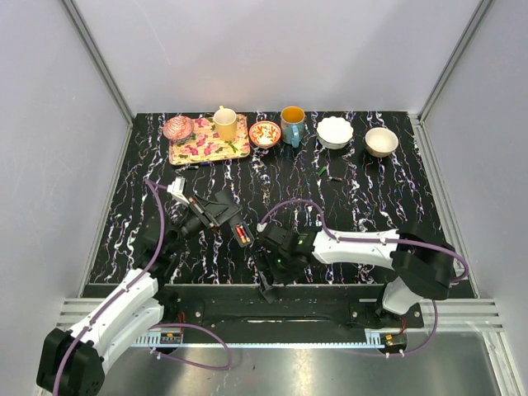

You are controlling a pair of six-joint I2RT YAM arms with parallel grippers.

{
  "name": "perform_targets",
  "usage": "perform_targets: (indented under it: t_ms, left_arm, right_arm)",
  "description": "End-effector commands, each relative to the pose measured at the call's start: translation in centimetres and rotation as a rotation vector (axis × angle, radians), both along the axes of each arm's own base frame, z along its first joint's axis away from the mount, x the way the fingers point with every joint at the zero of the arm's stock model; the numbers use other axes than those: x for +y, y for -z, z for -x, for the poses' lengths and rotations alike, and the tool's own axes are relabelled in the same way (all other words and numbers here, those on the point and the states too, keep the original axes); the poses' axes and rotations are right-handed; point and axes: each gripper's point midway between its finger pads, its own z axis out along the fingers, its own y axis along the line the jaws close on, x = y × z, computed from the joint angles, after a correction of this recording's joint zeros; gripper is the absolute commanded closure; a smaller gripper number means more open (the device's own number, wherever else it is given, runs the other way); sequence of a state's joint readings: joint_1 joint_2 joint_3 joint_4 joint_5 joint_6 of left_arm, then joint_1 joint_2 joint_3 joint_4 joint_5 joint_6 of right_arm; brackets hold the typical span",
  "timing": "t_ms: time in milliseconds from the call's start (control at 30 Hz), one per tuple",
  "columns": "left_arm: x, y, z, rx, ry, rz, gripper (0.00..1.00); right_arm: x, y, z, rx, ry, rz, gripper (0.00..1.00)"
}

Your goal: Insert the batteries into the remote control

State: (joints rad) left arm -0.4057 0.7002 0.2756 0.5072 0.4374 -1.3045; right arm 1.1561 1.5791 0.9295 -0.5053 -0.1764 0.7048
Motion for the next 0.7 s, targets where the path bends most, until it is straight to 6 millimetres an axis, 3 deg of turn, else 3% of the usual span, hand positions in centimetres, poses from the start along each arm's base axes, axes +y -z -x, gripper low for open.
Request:
perform_targets:
  t_ms: [0,667]
  left_arm:
    - [0.4,-0.6,0.1,-0.038,-0.017,0.009,1.0]
    - [0.7,-0.1,0.4,-0.033,-0.023,0.003,1.0]
  right_arm:
    - [1.4,-0.5,-0.6,-0.031,0.002,-0.006,0.21]
    - [2.8,1.9,0.7,0.03,-0.046,0.033,0.23]
